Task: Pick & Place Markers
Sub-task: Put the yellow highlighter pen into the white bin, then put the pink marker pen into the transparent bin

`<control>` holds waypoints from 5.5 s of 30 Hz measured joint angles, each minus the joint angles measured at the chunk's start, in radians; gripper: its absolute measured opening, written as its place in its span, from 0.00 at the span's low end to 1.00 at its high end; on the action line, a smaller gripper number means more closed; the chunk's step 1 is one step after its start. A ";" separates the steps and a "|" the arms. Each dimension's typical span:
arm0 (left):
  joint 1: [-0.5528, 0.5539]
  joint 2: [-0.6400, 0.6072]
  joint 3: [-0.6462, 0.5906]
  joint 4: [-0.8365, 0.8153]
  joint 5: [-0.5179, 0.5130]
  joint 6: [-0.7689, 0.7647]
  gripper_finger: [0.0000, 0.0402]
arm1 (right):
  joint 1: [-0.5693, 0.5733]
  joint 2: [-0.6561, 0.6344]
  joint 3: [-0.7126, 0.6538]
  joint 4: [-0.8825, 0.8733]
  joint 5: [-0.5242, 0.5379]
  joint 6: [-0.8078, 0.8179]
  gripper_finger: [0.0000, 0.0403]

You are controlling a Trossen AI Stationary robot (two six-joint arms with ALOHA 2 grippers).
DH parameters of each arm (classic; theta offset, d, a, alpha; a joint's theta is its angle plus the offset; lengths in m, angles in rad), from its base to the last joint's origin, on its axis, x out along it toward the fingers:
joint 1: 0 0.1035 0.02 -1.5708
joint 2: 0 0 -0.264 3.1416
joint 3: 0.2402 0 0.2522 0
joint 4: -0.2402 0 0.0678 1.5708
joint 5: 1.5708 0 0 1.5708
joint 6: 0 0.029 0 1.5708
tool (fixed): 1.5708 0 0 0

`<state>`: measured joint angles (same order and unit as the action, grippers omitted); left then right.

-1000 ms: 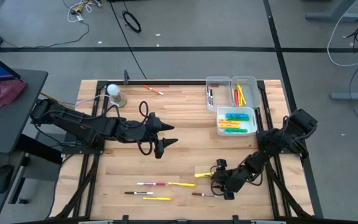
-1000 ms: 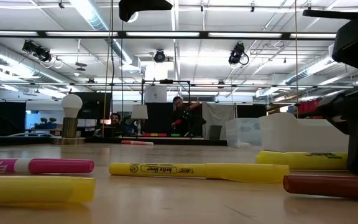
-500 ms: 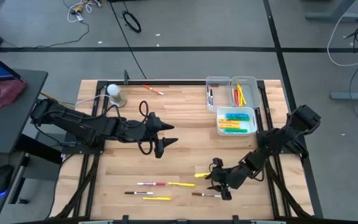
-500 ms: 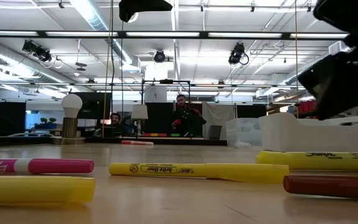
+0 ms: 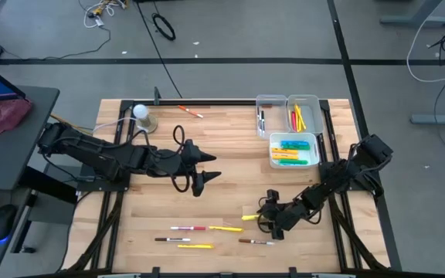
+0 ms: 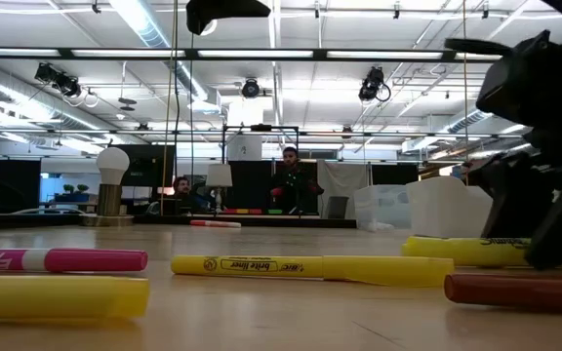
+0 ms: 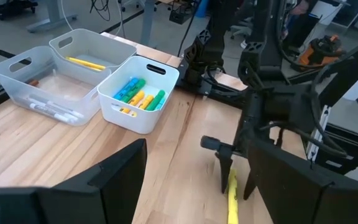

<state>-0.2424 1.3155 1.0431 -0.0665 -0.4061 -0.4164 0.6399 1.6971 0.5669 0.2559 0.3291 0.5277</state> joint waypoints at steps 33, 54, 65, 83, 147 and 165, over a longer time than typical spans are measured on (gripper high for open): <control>0.018 0.000 0.000 0.004 -0.018 0.008 0.70 | -0.178 -0.698 0.111 -0.715 -0.034 0.228 0.12; 0.118 0.000 0.000 0.011 -0.020 0.009 0.70 | -0.799 -0.697 0.646 -1.753 -0.155 -0.265 0.12; 0.120 0.000 0.000 0.011 -0.019 0.009 0.70 | -1.004 -0.558 0.643 -1.777 -0.155 -0.602 0.12; 0.120 0.000 0.000 0.010 -0.019 0.009 0.70 | -1.074 -0.557 0.485 -1.688 -0.164 -0.640 0.12; 0.120 0.000 0.000 0.010 -0.019 0.009 0.70 | -1.241 -0.576 0.169 -1.225 -0.375 -0.876 0.14; 0.120 0.000 0.000 0.010 -0.019 0.009 0.70 | -1.239 -0.434 0.214 -1.191 -0.375 -0.711 0.44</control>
<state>-0.1226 1.3155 1.0431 -0.0566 -0.4252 -0.4076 -0.5994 1.2629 0.7813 -0.9346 -0.0463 -0.1834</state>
